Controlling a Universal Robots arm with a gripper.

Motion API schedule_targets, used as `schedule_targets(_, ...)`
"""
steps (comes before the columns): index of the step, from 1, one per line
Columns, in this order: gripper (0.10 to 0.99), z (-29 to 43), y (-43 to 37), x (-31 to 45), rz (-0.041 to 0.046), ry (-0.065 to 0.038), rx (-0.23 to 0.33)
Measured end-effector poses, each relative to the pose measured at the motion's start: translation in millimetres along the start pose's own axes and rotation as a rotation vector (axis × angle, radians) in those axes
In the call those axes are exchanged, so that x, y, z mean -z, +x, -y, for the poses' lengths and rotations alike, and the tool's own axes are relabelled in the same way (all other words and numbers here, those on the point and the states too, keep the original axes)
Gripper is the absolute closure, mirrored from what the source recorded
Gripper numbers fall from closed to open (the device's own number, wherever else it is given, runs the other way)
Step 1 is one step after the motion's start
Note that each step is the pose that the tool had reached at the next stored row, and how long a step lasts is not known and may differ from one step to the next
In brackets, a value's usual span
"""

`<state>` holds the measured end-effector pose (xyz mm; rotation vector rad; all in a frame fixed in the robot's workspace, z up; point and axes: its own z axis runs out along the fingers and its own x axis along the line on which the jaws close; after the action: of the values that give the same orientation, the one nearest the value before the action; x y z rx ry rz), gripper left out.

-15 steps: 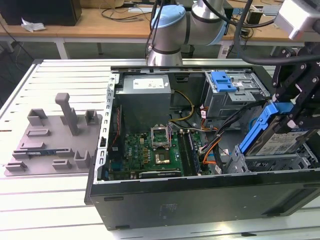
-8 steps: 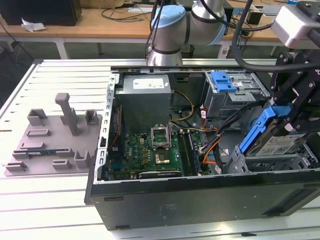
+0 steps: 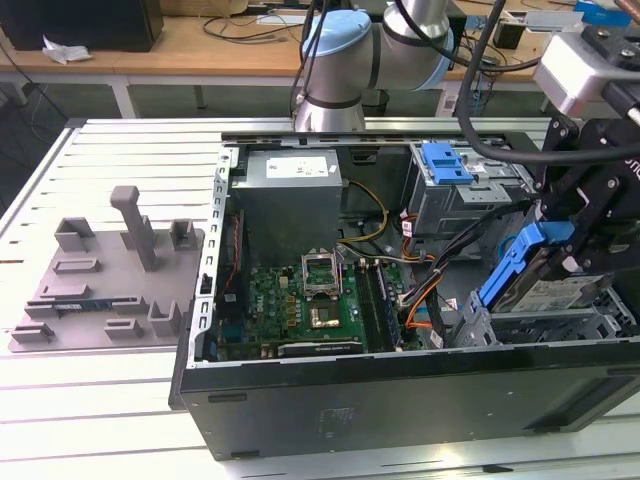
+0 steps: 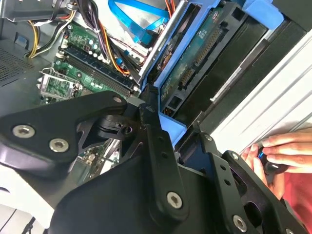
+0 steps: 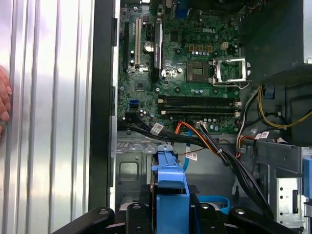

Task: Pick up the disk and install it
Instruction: 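Insert the disk into the insertion slot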

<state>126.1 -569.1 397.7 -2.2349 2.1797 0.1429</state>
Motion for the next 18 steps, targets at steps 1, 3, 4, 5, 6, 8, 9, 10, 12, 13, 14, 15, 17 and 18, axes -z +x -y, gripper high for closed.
schedule_targets(1, 0.718, 0.0, 0.1, -0.9, -0.0001, 0.0, 0.0)
schedule_targets(3, 0.718, 0.2, 0.3, -3.1, 0.0003, 0.0, 0.0)
schedule_targets(4, 0.718, 0.2, 0.4, -4.4, 0.0003, 0.0, 0.0)
schedule_targets(5, 0.718, 0.2, 0.4, -4.4, 0.0003, 0.0, 0.0)
schedule_targets(6, 0.718, 0.2, 0.4, -4.4, 0.0003, 0.0, 0.0)
schedule_targets(8, 0.718, 0.3, 0.3, -4.5, 0.0003, -0.001, 0.0)
schedule_targets(9, 0.718, 0.3, 0.3, -4.5, 0.0003, -0.001, 0.0)
schedule_targets(10, 0.718, 0.3, 0.4, -4.5, 0.0001, -0.001, 0.0)
schedule_targets(12, 0.718, 0.2, 0.4, -4.6, -0.0001, -0.001, 0.001)
schedule_targets(13, 0.718, -0.1, 0.3, -4.6, 0.0, -0.001, 0.001)
schedule_targets(14, 0.718, -0.7, 0.3, -4.8, 0.0002, -0.001, 0.001)
schedule_targets(15, 0.718, -1.2, 0.3, -4.8, -0.0002, -0.001, 0.001)
schedule_targets(17, 0.718, -2.8, 0.3, -4.8, -0.0038, -0.001, 0.001)
schedule_targets(18, 0.718, -3.5, 0.3, -4.9, -0.0059, -0.001, 0.001)
